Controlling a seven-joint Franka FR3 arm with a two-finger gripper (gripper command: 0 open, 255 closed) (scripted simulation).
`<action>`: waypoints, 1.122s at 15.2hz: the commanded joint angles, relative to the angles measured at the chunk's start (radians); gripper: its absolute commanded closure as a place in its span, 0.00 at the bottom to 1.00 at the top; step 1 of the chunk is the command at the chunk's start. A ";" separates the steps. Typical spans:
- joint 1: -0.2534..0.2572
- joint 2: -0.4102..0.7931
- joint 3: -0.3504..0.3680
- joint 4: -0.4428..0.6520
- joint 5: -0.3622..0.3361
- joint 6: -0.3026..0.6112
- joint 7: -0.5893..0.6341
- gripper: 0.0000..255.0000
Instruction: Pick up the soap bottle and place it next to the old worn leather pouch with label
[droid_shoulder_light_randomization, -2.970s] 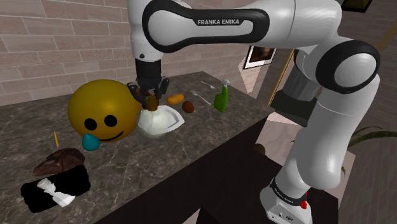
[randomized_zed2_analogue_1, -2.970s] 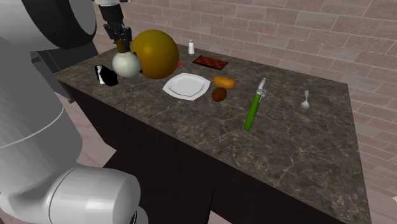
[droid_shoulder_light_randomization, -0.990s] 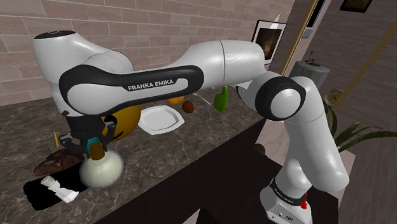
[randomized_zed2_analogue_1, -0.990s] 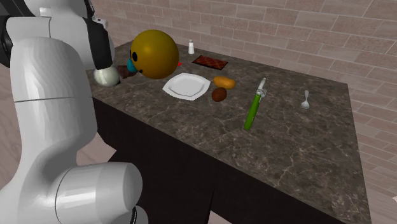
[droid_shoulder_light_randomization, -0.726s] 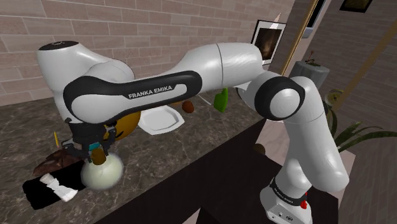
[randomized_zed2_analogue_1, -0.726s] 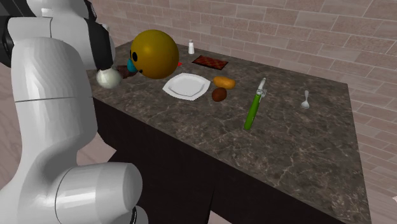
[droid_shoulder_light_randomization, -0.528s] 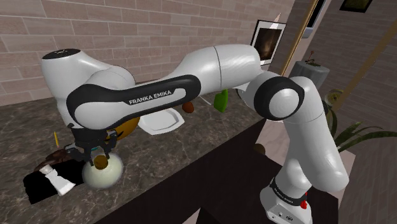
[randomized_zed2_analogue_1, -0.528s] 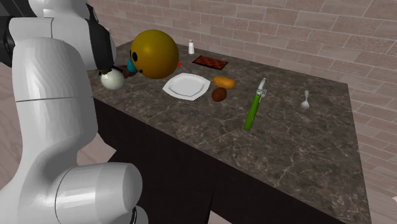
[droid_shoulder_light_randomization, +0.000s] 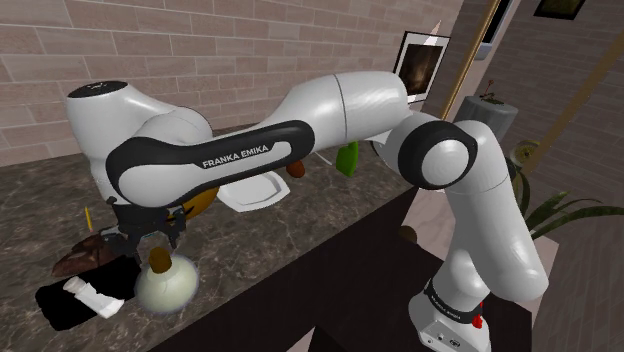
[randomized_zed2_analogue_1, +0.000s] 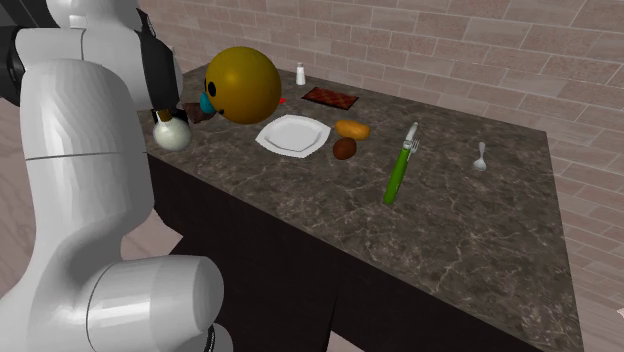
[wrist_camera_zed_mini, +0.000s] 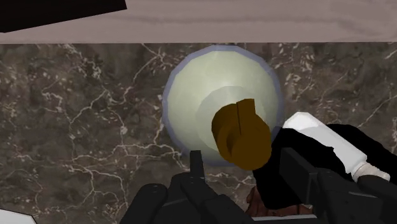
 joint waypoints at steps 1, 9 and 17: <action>0.000 0.000 0.000 0.000 0.000 0.000 0.000 0.00; 0.015 -0.003 0.003 0.124 0.005 -0.125 -0.010 0.00; 0.015 -0.003 0.003 0.124 0.005 -0.125 -0.010 0.00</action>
